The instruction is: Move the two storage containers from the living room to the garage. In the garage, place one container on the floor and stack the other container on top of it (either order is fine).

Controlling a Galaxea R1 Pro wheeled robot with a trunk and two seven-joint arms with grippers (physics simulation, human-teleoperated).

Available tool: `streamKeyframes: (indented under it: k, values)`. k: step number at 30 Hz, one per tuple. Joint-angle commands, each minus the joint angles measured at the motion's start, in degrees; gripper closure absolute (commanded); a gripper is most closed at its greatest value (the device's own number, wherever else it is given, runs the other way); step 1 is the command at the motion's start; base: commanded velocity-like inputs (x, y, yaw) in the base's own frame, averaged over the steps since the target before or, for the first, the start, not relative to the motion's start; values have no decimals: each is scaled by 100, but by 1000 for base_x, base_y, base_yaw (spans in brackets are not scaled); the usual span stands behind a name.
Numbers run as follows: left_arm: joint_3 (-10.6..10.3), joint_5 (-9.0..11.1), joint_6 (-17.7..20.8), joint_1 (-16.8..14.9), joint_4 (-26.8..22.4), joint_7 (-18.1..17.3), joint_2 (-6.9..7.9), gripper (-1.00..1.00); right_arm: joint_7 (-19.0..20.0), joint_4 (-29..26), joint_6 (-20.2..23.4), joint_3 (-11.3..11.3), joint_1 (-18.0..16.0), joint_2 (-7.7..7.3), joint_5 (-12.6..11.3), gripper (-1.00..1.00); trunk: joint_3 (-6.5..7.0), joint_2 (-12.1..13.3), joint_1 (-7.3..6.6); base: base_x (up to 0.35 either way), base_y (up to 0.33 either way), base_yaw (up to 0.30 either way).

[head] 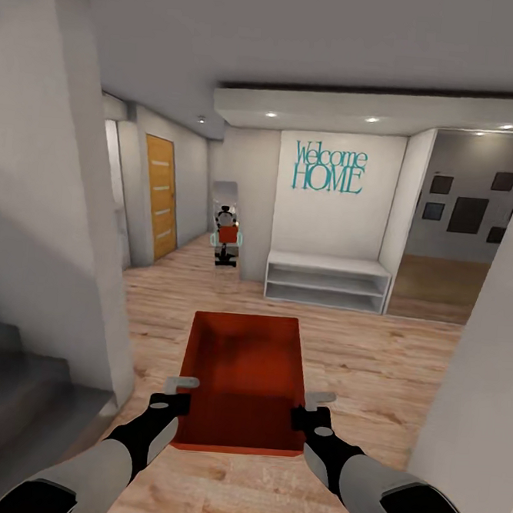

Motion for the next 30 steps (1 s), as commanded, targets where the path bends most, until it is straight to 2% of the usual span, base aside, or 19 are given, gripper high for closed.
streamKeyframes:
  k: [1,30]
  values:
    - [424,-51,37,-9,-32,57,203,100,-21,9,-27,-107,-2,-47,-89,100,-10,-7,4,323,0,0]
    - [424,-51,37,-9,13,51,220,100,-23,3,-27,-102,-2,-41,-89,100,-10,-7,4,323,0,0]
